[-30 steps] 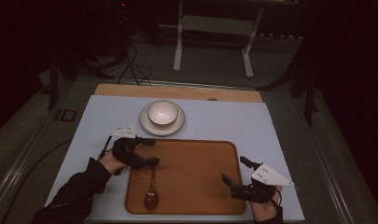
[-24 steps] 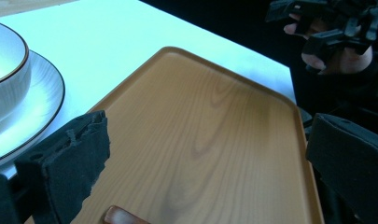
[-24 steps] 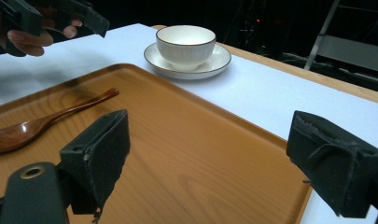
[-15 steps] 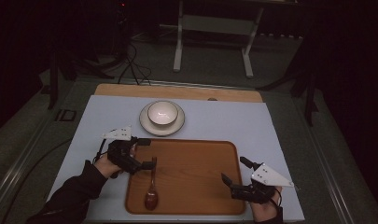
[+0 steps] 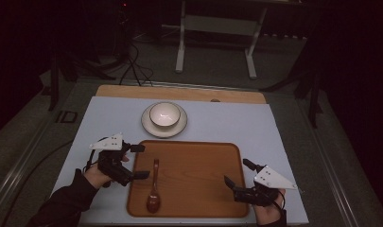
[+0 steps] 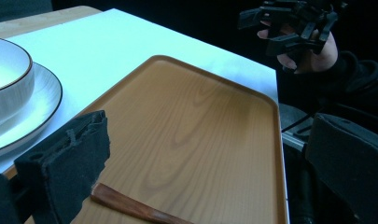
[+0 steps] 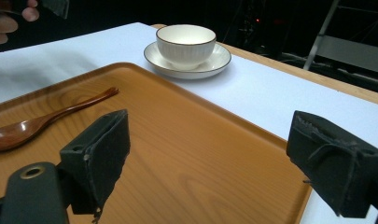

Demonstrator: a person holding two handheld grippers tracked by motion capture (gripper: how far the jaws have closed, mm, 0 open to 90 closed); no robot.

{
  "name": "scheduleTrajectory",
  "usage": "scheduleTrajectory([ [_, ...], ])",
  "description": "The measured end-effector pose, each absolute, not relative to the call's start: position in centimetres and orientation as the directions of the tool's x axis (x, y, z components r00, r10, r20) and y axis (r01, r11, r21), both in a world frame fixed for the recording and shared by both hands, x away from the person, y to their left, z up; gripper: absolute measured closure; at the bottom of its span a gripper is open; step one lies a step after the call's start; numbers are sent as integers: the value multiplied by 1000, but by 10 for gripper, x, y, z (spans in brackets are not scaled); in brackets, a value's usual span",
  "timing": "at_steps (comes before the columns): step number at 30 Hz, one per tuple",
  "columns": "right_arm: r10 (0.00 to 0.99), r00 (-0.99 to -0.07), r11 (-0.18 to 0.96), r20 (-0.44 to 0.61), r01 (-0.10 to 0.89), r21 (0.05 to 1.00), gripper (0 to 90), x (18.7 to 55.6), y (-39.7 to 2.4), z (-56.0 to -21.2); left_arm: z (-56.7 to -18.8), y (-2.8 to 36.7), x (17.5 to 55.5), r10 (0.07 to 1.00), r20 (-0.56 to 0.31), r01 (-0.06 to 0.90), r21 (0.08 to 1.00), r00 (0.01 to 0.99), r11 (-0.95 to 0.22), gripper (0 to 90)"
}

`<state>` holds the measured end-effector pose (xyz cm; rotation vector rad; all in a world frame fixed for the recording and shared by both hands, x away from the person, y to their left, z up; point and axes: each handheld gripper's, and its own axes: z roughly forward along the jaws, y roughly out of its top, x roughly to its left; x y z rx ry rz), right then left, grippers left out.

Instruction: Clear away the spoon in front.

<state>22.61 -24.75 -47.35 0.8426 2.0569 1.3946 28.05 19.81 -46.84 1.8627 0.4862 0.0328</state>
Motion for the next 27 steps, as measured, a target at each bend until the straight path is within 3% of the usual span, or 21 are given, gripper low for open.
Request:
scheduleTrajectory([
  [27,730,-679,286,-73,207,936,133,226,-247,-474,-500,207,257,416,-197,308,926,888,-217,0],
])
